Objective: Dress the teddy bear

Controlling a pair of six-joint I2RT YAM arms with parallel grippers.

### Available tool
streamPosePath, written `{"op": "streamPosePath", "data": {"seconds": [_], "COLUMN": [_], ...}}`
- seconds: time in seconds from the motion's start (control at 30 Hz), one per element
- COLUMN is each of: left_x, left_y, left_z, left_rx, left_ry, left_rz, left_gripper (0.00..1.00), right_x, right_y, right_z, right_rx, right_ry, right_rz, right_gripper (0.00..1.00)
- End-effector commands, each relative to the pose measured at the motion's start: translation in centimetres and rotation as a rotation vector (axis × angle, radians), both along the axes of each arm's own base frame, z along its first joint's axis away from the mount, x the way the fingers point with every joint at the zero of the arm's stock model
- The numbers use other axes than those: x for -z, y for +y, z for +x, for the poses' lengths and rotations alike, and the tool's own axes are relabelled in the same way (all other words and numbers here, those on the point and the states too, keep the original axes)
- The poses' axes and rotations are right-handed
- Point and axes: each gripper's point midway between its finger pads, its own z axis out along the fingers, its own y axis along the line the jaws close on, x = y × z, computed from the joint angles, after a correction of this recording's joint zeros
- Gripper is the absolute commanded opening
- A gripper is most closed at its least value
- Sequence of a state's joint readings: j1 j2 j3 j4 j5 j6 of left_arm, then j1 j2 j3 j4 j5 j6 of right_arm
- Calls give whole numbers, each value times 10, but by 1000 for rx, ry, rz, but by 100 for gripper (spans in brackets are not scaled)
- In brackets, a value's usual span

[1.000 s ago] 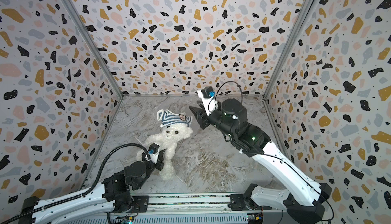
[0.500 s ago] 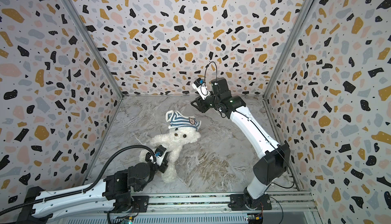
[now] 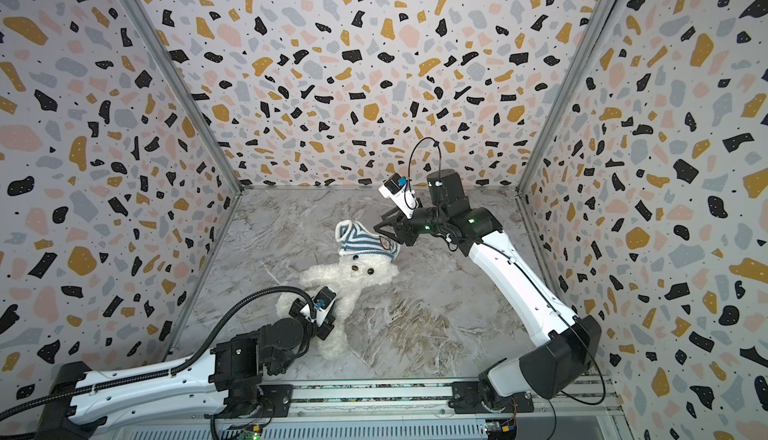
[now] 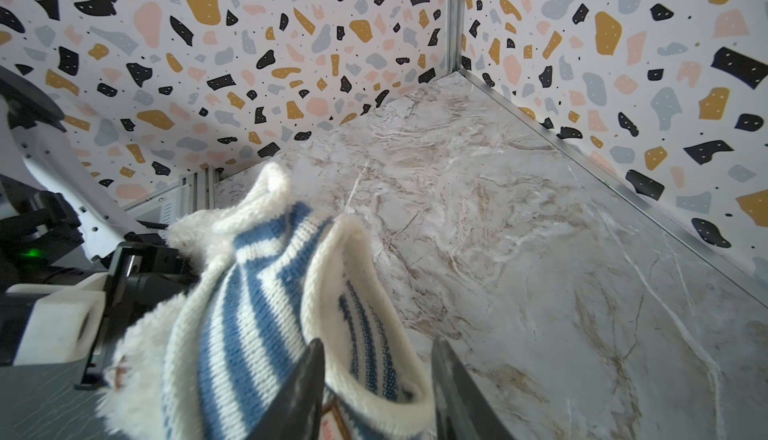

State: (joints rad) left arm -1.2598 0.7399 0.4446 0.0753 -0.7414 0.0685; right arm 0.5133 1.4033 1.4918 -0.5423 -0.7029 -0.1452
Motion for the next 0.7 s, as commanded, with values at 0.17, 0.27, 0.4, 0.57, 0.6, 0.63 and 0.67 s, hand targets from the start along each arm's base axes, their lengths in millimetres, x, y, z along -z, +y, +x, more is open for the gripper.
{"op": "streamPosePath", "data": {"seconds": [0.17, 0.27, 0.4, 0.57, 0.6, 0.63, 0.67], "left_x": [-43, -44, -45, -47, -47, -48, -48], "left_y": [-8, -9, -9, -8, -8, -8, -8], "left_z": [0, -2, -2, -2, -2, -2, -2], "left_rx": [22, 32, 34, 35, 35, 33, 34], "left_ry": [-61, -62, -63, -63, -65, -65, -65], "left_rz": [-116, -121, -125, -133, -135, -136, -135], "left_gripper": [0, 0, 0, 0, 0, 0, 0], "right_x": [-15, -27, -35, -23, -17, -14, -10], "right_y": [-10, -13, -16, -19, -16, -13, -8], "right_z": [-21, -9, 10, 31, 31, 29, 24], "right_rx": [-8, 48, 96, 122, 107, 83, 54], "right_ry": [-23, -34, -42, -29, -22, -17, -16], "right_rz": [23, 31, 32, -10, -23, -31, -42], "right_gripper": [43, 43, 43, 42, 42, 42, 42]}}
